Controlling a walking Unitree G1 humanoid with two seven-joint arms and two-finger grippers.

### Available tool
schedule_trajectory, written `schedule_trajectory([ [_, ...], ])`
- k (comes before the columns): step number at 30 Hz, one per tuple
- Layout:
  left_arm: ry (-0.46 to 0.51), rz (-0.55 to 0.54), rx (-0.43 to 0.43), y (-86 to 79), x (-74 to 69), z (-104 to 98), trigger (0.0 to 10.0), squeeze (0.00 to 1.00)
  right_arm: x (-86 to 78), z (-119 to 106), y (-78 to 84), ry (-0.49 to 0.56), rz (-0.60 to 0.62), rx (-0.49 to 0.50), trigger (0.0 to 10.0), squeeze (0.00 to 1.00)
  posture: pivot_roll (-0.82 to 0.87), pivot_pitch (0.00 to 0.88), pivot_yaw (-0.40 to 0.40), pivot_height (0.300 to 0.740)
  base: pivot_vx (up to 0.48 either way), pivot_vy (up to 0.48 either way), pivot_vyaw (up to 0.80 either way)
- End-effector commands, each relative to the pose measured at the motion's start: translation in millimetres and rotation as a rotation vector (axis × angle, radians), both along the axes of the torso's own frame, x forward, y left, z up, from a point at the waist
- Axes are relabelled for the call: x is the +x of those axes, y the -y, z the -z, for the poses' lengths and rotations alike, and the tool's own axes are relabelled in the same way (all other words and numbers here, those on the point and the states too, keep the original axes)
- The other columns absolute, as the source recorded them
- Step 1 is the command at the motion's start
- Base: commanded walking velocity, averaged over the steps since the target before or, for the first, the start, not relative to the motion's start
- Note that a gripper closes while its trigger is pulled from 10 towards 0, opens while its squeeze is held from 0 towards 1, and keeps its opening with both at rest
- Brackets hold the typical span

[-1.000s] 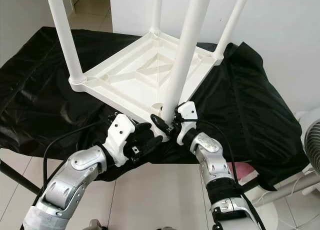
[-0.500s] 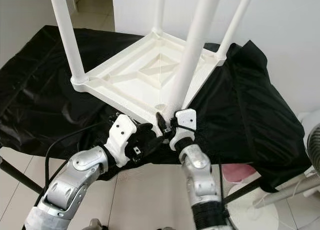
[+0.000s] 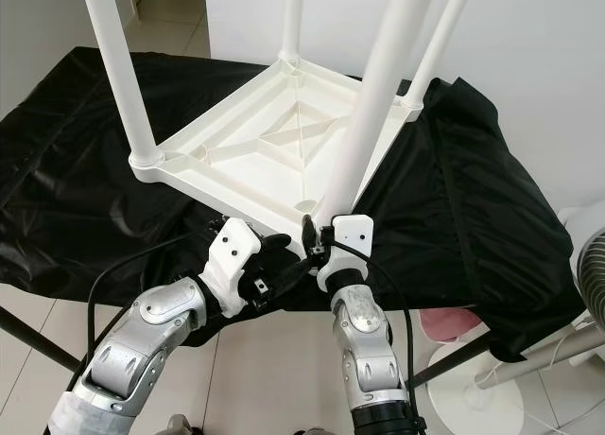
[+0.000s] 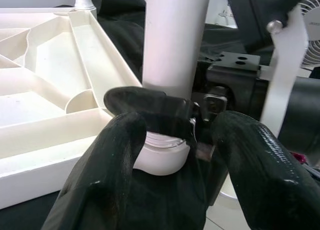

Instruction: Building children table

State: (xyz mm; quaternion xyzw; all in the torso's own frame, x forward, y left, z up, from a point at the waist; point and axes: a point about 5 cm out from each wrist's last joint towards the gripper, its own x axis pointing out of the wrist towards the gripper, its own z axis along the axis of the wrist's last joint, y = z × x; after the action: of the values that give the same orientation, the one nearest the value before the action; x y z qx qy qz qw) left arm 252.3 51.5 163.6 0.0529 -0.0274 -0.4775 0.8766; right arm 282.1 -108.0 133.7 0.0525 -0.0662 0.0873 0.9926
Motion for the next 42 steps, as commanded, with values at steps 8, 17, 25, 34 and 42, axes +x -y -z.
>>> schedule_trajectory([
  [8,-0.007,-0.042,0.001,-1.0,0.4,2,10.0,0.00,-1.9,-5,7.8,0.027,-0.054,-0.001,10.0,1.00,-0.01,0.102,-0.076,0.740,0.000,0.000,0.00],
  [17,0.006,-0.036,0.003,-1.0,4.6,-2,10.0,0.00,7.8,-14,20.2,0.078,-0.427,-0.107,10.0,0.00,-0.02,0.093,-0.059,0.740,0.000,0.000,0.00],
  [25,0.013,-0.013,0.010,1.8,5.8,-3,10.0,0.00,30.2,-15,13.2,0.077,-0.603,-0.215,10.0,0.00,-0.02,0.081,-0.043,0.740,0.000,0.000,0.00],
  [34,0.019,-0.016,0.011,1.4,6.5,-4,10.0,0.00,38.6,-15,18.5,0.072,-0.623,-0.208,0.0,0.00,0.00,0.075,-0.047,0.740,0.000,0.000,0.00],
  [42,0.010,-0.010,0.009,3.3,4.8,-2,10.0,0.00,30.3,-12,24.2,0.088,-0.556,-0.144,0.0,0.00,-0.02,0.083,-0.046,0.740,0.000,0.000,0.00],
])
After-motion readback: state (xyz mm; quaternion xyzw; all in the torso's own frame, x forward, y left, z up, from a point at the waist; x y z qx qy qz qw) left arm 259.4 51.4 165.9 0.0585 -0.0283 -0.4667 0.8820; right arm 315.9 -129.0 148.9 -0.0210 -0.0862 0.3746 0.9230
